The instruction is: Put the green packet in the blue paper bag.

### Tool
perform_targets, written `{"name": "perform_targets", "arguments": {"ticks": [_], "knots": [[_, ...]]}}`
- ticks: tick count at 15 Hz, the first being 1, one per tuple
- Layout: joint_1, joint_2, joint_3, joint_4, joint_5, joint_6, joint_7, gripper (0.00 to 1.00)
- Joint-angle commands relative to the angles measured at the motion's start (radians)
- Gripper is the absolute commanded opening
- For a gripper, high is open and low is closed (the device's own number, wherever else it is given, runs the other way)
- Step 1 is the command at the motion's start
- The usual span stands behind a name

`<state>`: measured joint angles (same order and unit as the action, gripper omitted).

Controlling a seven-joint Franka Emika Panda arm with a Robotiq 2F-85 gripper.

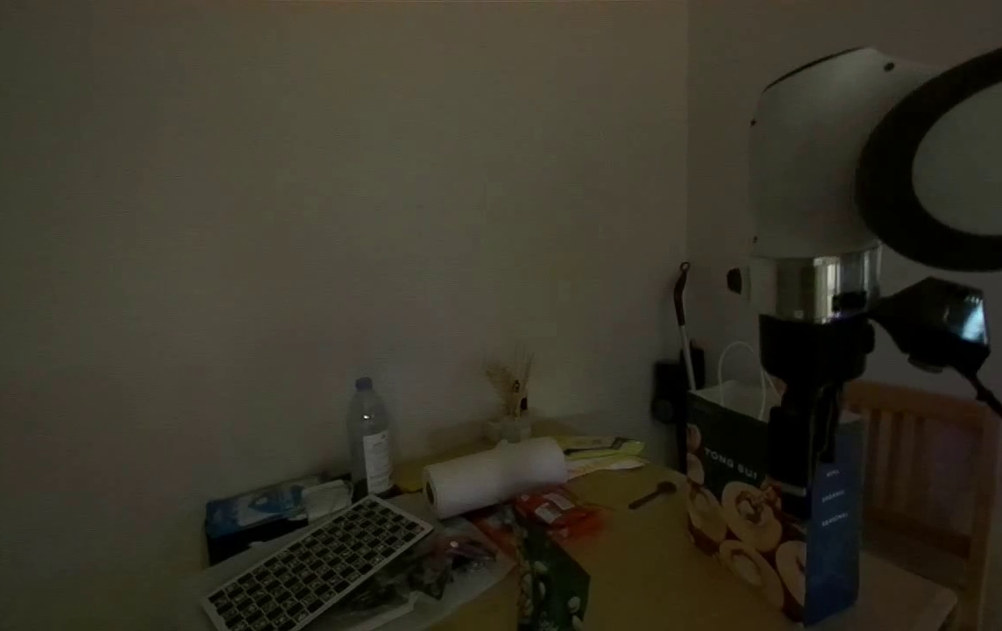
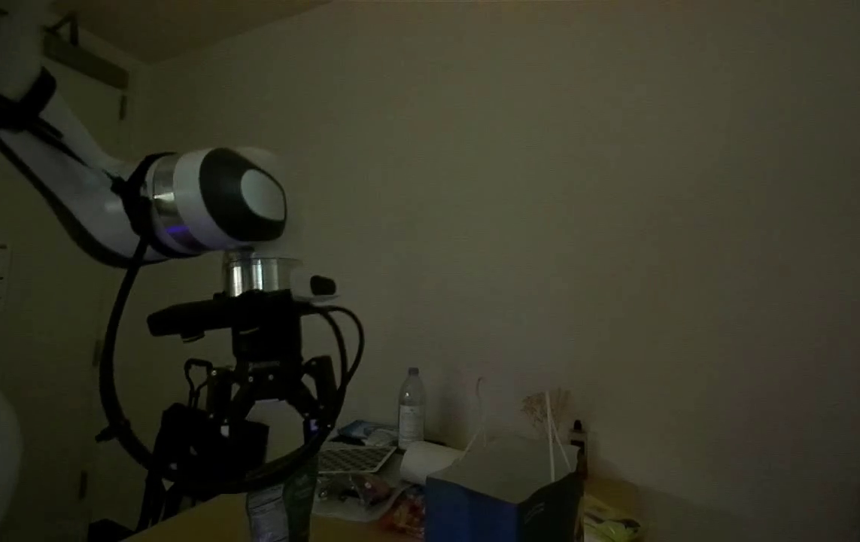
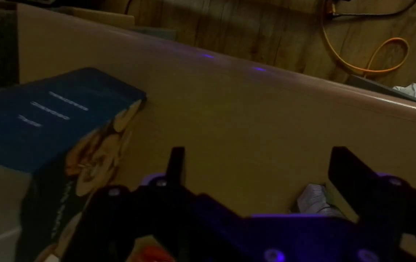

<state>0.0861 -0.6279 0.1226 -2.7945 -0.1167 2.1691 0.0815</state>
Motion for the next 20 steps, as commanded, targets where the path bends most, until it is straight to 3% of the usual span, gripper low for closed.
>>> {"name": "perform_targets", "arguments": {"ticks": [1, 3, 4, 6, 12, 20], "knots": [[0.053, 0.204, 0.147, 0.025, 0.004, 0.176, 0.173, 1.0], [0.059, 0.317, 0.227, 0.064, -0.027, 0.249, 0.282, 1.0], [0.07, 0.2, 0.172, 0.021, -0.006, 0.19, 0.207, 1.0], [0.079, 0.284, 0.216, 0.046, -0.014, 0.228, 0.265, 1.0], [0.07, 0.329, 0.212, 0.08, -0.015, 0.244, 0.289, 1.0], [0.001, 0.429, 0.234, 0.284, -0.23, 0.253, 0.472, 1.0]]}}
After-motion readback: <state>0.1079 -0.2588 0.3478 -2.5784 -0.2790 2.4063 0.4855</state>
